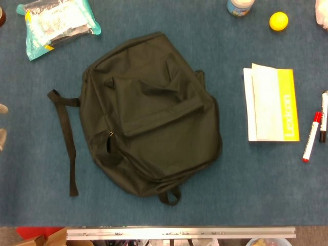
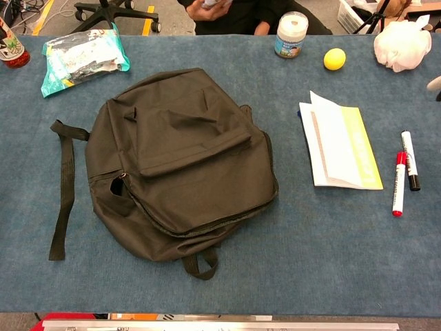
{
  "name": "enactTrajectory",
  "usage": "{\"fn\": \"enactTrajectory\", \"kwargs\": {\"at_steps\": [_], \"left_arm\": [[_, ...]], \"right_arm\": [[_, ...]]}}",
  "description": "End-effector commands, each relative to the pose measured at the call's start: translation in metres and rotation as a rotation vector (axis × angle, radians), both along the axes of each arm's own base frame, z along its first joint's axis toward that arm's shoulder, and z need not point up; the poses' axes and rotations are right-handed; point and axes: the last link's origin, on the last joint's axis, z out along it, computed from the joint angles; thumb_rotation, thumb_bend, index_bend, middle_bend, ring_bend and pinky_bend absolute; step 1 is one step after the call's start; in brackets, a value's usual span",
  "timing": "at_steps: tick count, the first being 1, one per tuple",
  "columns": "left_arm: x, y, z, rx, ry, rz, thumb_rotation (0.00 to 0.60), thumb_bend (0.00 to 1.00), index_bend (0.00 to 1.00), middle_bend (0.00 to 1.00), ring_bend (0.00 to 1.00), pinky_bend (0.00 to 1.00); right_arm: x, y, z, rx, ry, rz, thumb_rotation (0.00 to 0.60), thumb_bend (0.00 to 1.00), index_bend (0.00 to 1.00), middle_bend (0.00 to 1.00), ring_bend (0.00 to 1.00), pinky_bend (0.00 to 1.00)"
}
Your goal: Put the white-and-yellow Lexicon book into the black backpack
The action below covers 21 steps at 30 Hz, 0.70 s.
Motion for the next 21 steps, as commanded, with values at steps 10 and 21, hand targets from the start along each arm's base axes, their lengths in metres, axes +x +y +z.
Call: {"fn": "enactTrajectory", "kwargs": {"at_steps": [10, 21], "left_arm": [[-0.001, 0.0, -0.001, -0.013, 0.003, 0.007, 0.6, 0.32, 0.38, 0.34, 0.34, 0.29], [-0.012, -0.003, -0.002, -0.027, -0.005, 0.04, 0.6, 0.32, 0.38, 0.34, 0.34, 0.29]], "right_arm": [[0.036, -0.025, -0.079, 0.211, 0.093, 0.215, 0.6, 0.0, 0.24, 0.21, 0.0, 0.03], [0.042, -0.034, -0.115, 0.231, 0.151, 0.257, 0.6, 0.0, 0.13, 0.15, 0.0, 0.0]]}}
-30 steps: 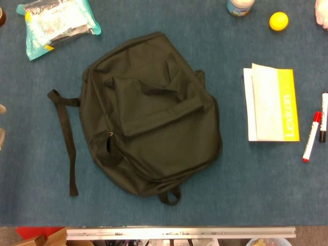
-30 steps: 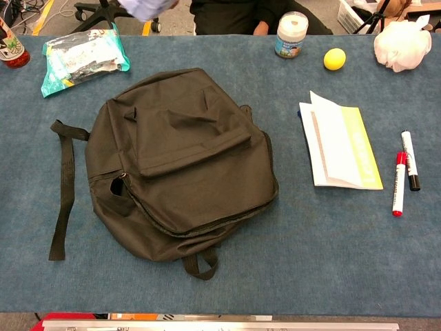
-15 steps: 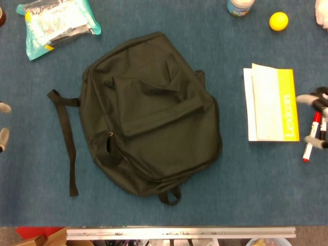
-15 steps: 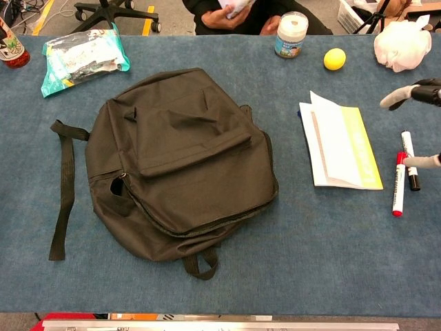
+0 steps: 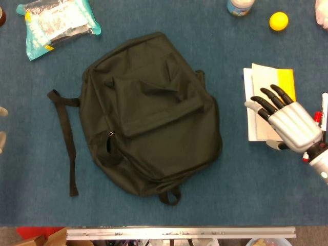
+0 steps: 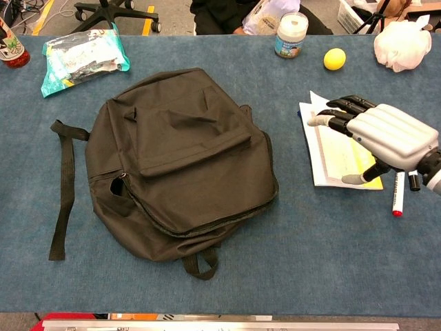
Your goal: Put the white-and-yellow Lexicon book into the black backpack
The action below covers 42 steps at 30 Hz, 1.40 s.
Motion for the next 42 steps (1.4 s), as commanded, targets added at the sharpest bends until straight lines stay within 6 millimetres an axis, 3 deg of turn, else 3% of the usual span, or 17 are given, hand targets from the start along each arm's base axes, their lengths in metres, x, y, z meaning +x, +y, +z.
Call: {"fn": "enactTrajectory", "kwargs": {"at_steps": [1, 11, 21, 29, 35, 42], "left_arm": [[-0.002, 0.0, 0.0, -0.003, -0.003, 0.006, 0.6, 0.32, 0.38, 0.34, 0.34, 0.29], [-0.007, 0.0, 0.0, -0.013, -0.01, 0.011, 0.6, 0.32, 0.38, 0.34, 0.34, 0.29], [-0.011, 0.001, 0.0, -0.017, -0.005, 0.024, 0.6, 0.32, 0.38, 0.34, 0.34, 0.29], [-0.007, 0.007, -0.002, -0.028, -0.003, 0.011, 0.6, 0.32, 0.38, 0.34, 0.34, 0.29], [-0.006, 0.007, -0.003, -0.034, -0.003, 0.011, 0.6, 0.32, 0.39, 0.34, 0.34, 0.29], [-0.007, 0.006, -0.004, -0.039, -0.001, 0.015, 0.6, 0.32, 0.39, 0.34, 0.35, 0.29]], "right_arm": [[0.0, 0.0, -0.006, 0.001, 0.019, 0.007, 0.6, 0.0, 0.12, 0.15, 0.0, 0.0], [0.005, -0.019, -0.037, -0.039, 0.09, 0.027, 0.6, 0.0, 0.1, 0.14, 0.0, 0.0], [0.031, -0.071, -0.059, -0.109, 0.055, 0.0, 0.6, 0.0, 0.1, 0.14, 0.0, 0.0], [0.059, -0.111, -0.062, -0.156, -0.018, -0.034, 0.6, 0.0, 0.1, 0.14, 0.0, 0.0], [0.072, -0.099, -0.05, -0.06, -0.174, -0.031, 0.6, 0.03, 0.15, 0.19, 0.0, 0.0], [0.047, -0.07, -0.011, -0.057, -0.186, 0.052, 0.6, 0.04, 0.21, 0.27, 0.07, 0.06]]}}
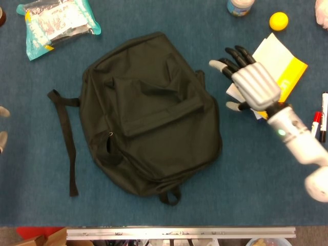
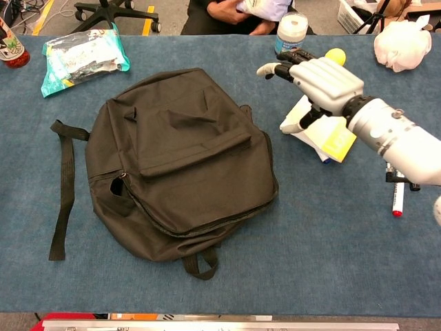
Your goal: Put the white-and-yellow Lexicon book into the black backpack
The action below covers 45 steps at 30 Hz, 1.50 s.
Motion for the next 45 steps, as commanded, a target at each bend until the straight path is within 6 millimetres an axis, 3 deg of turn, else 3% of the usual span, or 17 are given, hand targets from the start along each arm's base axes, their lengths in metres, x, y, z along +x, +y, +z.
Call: {"fn": "enactTrajectory", "kwargs": {"at_steps": [1, 10, 20, 30, 45], "left_arm": [[0.0, 0.0, 0.0, -0.001, -0.003, -0.001, 0.6, 0.32, 0.39, 0.34, 0.35, 0.29], [0.005, -0.003, -0.006, -0.02, -0.021, -0.009, 0.6, 0.32, 0.39, 0.34, 0.35, 0.29], [0.006, -0.008, -0.006, -0.026, -0.03, 0.001, 0.6, 0.32, 0.39, 0.34, 0.35, 0.29], [0.004, -0.009, -0.005, -0.027, -0.034, 0.007, 0.6, 0.32, 0.39, 0.34, 0.35, 0.29], [-0.004, -0.008, -0.002, -0.02, -0.036, 0.022, 0.6, 0.32, 0.39, 0.34, 0.35, 0.29]], "right_arm": [[-0.023, 0.022, 0.025, 0.003, 0.028, 0.033, 0.6, 0.04, 0.21, 0.27, 0.07, 0.07], [-0.087, 0.031, 0.047, 0.004, 0.242, -0.038, 0.6, 0.04, 0.22, 0.28, 0.08, 0.1], [-0.118, 0.022, 0.034, 0.018, 0.35, -0.058, 0.6, 0.04, 0.22, 0.28, 0.08, 0.1], [-0.111, 0.016, 0.015, 0.012, 0.347, -0.012, 0.6, 0.04, 0.22, 0.28, 0.08, 0.1], [-0.059, -0.004, -0.019, -0.019, 0.271, 0.059, 0.6, 0.04, 0.22, 0.28, 0.08, 0.1]]}}
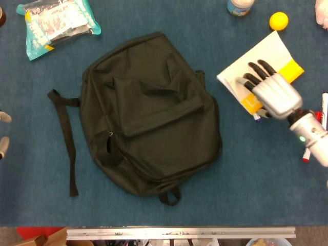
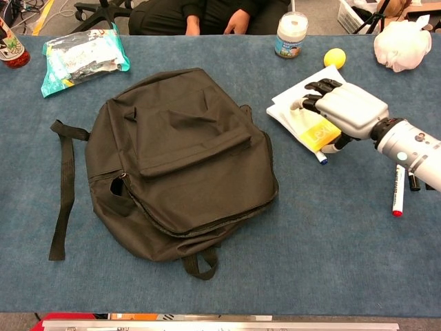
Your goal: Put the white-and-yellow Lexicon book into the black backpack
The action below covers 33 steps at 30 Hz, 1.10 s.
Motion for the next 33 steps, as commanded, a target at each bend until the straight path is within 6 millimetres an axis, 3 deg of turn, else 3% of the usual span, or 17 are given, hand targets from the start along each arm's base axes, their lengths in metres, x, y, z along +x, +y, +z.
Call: {"fn": "enactTrajectory", "kwargs": {"at_steps": [1, 8, 15, 21, 33], "left_arm": [[-0.002, 0.0, 0.001, 0.002, 0.001, 0.005, 0.6, 0.32, 0.39, 0.34, 0.35, 0.29], [-0.007, -0.002, 0.004, 0.01, 0.004, 0.015, 0.6, 0.32, 0.39, 0.34, 0.35, 0.29], [-0.008, -0.004, 0.003, 0.006, -0.007, 0.016, 0.6, 0.32, 0.39, 0.34, 0.35, 0.29], [-0.003, -0.004, 0.0, -0.002, -0.018, 0.004, 0.6, 0.32, 0.39, 0.34, 0.35, 0.29], [-0.002, -0.006, 0.001, -0.006, -0.026, 0.013, 0.6, 0.32, 0.39, 0.34, 0.35, 0.29]], "right_arm": [[0.013, -0.005, -0.007, -0.006, -0.028, -0.002, 0.6, 0.04, 0.22, 0.28, 0.08, 0.1], [0.024, -0.003, -0.005, -0.001, -0.065, -0.016, 0.6, 0.04, 0.22, 0.28, 0.08, 0.1], [-0.004, 0.011, 0.026, -0.035, -0.049, -0.066, 0.6, 0.07, 0.24, 0.29, 0.1, 0.16], [-0.029, -0.003, 0.045, -0.092, 0.001, -0.118, 0.6, 0.2, 0.29, 0.31, 0.11, 0.18], [-0.051, -0.025, 0.036, -0.103, 0.078, -0.153, 0.6, 0.2, 0.3, 0.31, 0.12, 0.18]]}}
